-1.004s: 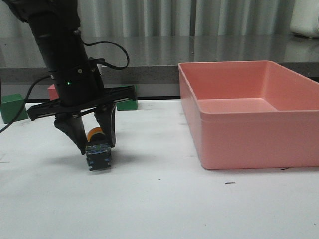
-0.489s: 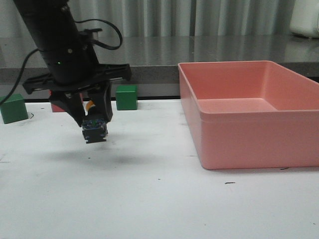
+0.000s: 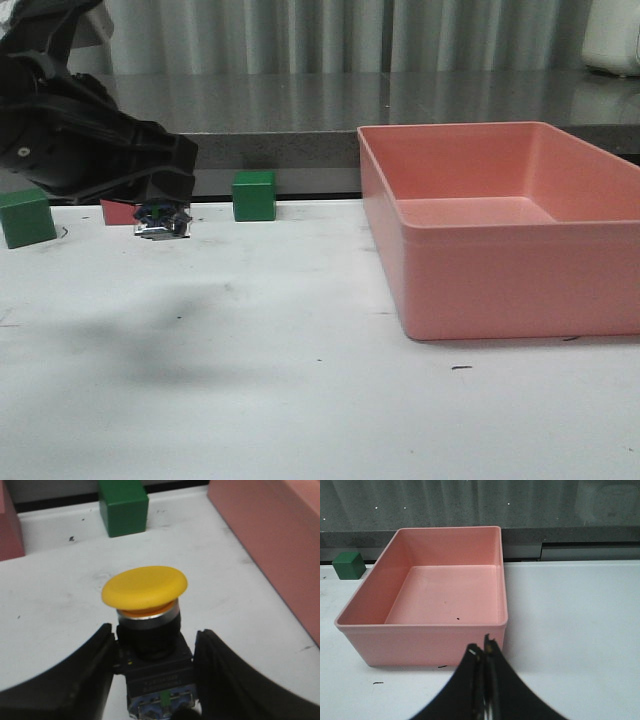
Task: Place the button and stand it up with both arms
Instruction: 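Lift the button with the left gripper and rotate it cap-up, then lower the upright button onto the table and open the left gripper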
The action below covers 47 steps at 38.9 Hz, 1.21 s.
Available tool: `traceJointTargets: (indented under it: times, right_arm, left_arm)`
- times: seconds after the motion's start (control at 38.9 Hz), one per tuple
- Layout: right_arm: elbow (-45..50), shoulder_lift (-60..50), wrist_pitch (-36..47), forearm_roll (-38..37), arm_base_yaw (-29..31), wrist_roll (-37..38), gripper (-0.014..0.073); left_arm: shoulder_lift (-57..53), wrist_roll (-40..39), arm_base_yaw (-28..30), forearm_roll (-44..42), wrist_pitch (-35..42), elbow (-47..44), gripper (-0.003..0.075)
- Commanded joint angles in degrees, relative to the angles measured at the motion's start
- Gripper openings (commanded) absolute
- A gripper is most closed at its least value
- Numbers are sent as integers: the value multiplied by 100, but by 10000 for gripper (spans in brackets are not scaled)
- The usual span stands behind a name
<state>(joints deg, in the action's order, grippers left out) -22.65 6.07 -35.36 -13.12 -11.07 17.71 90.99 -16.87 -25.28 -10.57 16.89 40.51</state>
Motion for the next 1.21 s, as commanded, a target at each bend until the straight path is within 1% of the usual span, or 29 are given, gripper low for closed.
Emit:
traceJointTargets:
  times: [0.0, 0.08, 0.1, 0.21, 0.31, 0.49, 0.57, 0.72, 0.9, 1.18]
  right_arm:
    - [-154, 69, 471, -161, 16, -56, -70]
    - [-154, 69, 471, -161, 16, -56, -70]
    - [-154, 69, 471, -161, 16, -56, -70]
    - [-154, 69, 471, -161, 16, -56, -70]
    - [-154, 69, 471, -161, 16, -56, -70]
    - [-154, 69, 471, -161, 16, -56, -70]
    - [-154, 69, 471, -161, 16, -56, -70]
    - [-154, 69, 471, -161, 16, -56, -70]
    - [-154, 69, 471, -161, 16, -56, -70]
    - [-154, 69, 471, -161, 16, -56, -70]
  left_arm:
    - [-207, 329, -39, -43, 1753, -315, 203]
    - [-177, 857, -39, 8, 2516, -645, 203]
    - [-132, 1098, -39, 111, 2878, -750, 203]
    - [106, 1420, -39, 502, 3686, -1034, 203]
    - [495, 1459, -39, 793, 4313, -1172, 203]
    - [1341, 1459, -39, 794, 5578, -1224, 203]
    - [1638, 1459, -39, 794, 5996, -1224, 203]
    - [2027, 1459, -39, 794, 6095, -1224, 203]
    - [2087, 1459, -39, 783, 6095, -1224, 209]
    - [2087, 1459, -39, 783, 6095, -1335, 288]
